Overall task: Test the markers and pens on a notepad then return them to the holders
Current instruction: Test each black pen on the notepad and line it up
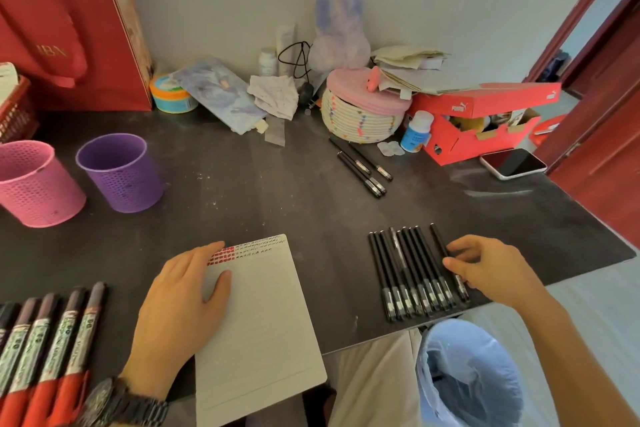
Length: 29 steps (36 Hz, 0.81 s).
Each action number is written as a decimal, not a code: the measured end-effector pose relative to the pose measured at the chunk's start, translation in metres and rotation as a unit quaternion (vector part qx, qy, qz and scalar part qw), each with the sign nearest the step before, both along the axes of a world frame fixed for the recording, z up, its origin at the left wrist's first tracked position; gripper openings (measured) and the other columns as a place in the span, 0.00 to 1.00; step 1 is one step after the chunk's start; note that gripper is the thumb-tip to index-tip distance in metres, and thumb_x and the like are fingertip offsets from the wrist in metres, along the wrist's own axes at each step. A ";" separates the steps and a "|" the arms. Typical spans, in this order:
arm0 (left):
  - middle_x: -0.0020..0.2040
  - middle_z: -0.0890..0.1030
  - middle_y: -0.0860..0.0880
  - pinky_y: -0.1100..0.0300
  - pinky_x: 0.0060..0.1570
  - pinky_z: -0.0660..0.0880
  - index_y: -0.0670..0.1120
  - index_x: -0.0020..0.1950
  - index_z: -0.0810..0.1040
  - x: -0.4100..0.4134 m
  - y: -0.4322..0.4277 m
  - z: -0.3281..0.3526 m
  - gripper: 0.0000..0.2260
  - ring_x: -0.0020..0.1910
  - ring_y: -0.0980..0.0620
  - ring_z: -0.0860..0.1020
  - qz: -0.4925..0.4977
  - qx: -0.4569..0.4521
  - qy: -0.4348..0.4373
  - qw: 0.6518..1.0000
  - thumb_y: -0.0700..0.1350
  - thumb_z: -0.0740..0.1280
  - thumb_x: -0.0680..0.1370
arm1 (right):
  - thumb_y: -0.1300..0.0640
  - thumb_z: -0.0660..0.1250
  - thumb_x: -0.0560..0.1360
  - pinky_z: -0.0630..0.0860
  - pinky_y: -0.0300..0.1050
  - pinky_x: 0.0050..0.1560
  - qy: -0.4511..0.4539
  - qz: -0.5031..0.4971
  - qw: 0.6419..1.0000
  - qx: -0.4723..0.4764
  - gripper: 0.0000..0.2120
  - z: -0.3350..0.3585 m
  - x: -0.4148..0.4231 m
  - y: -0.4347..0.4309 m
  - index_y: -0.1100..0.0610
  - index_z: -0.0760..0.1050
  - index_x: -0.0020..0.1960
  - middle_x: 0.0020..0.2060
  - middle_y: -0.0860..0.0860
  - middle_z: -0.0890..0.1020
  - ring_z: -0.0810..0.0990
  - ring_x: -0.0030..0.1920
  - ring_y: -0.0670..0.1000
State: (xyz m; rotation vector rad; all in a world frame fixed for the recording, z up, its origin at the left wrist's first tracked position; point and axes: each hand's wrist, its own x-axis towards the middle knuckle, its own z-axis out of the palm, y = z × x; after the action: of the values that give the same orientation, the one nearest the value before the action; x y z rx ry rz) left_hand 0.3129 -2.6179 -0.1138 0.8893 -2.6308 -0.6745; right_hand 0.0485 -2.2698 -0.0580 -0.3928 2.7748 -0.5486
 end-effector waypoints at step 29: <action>0.66 0.75 0.56 0.54 0.63 0.69 0.57 0.72 0.69 0.000 -0.001 -0.002 0.21 0.66 0.54 0.71 -0.002 -0.005 0.001 1.000 0.57 0.62 0.80 | 0.45 0.71 0.76 0.80 0.46 0.48 0.016 -0.002 1.000 0.009 0.06 -0.008 0.009 -0.006 0.42 0.78 0.52 0.41 0.39 0.84 0.83 0.40 0.45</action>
State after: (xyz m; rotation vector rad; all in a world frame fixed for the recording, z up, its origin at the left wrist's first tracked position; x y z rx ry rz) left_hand 0.3133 -2.6186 -0.1156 0.8801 -2.6319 -0.6630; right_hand 0.0578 -2.2758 -0.0657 -0.3959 2.8091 -0.5214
